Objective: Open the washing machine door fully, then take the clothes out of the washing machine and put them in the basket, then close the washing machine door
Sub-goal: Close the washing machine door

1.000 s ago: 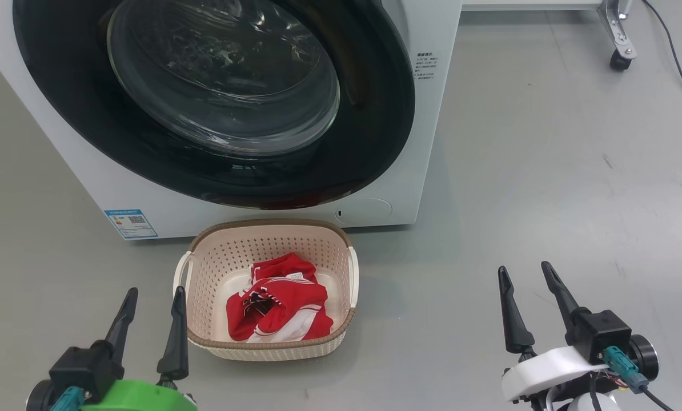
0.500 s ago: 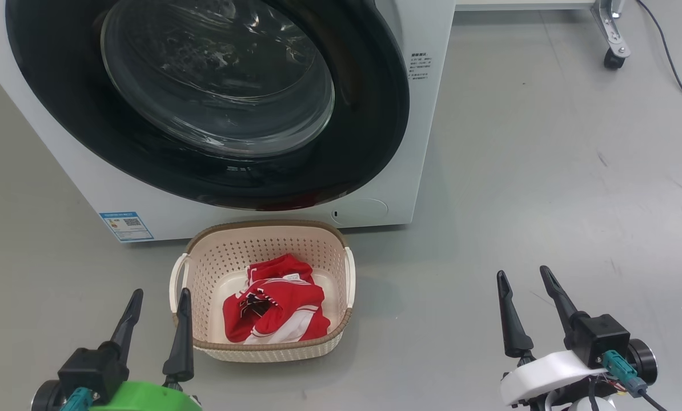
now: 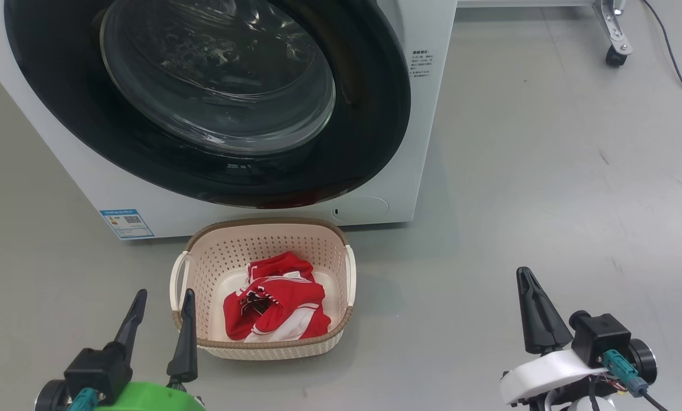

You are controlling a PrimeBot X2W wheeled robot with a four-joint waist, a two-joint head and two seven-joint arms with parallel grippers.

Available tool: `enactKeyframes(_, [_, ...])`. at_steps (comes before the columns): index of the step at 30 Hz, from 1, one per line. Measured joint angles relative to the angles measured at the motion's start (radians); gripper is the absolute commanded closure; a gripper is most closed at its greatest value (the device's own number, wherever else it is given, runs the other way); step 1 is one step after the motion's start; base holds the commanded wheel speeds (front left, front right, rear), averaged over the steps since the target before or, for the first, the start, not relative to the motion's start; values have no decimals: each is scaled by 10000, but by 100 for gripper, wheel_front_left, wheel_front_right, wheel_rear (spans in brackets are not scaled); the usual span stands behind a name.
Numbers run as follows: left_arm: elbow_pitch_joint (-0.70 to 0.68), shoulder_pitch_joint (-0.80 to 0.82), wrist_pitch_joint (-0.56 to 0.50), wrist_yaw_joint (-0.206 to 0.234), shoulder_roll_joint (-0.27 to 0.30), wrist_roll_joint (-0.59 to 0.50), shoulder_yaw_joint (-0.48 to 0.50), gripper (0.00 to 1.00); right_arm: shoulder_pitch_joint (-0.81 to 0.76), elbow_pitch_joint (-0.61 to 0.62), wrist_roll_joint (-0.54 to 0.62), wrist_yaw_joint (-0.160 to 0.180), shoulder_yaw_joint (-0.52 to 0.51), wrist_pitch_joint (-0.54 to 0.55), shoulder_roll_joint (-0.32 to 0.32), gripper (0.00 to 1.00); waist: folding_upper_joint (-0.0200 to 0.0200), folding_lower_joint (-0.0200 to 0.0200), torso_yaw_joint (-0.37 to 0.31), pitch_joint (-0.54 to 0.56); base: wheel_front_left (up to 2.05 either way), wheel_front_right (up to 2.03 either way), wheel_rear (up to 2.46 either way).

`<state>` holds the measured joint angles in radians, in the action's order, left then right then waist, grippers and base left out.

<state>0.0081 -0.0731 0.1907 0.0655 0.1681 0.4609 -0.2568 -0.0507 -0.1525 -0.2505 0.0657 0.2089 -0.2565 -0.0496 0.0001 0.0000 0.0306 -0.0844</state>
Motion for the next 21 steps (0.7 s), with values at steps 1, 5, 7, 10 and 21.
enactKeyframes(1, [-2, 0, 0, 2, 0, -38, -6, 0, 0, 0, 0, 0, 0, 0, 2, 100, 0, 0, 7, -7, 0, 0, 0])
enactKeyframes(5, [-23, 0, 0, 12, 2, -67, -13, 0, 0, 2, -2, 0, 0, 0, 2, 100, 0, 0, 25, -38, 0, 0, 0])
enactKeyframes(7, [-82, 3, 0, 13, 2, -71, -35, 0, 1, 25, -2, 2, -21, 0, 4, 100, 0, 0, 42, -89, 0, 0, 0])
enactKeyframes(10, [-86, 12, -2, 42, 2, -209, -84, 0, 4, 31, -2, 4, -82, 0, 4, 100, 0, 0, 109, -162, 0, 0, 0])
enactKeyframes(21, [-125, 67, -2, 90, -10, -305, -224, 0, 191, -69, 63, -19, -157, 2, -222, 100, 0, 0, 603, -340, 0, 0, 0])
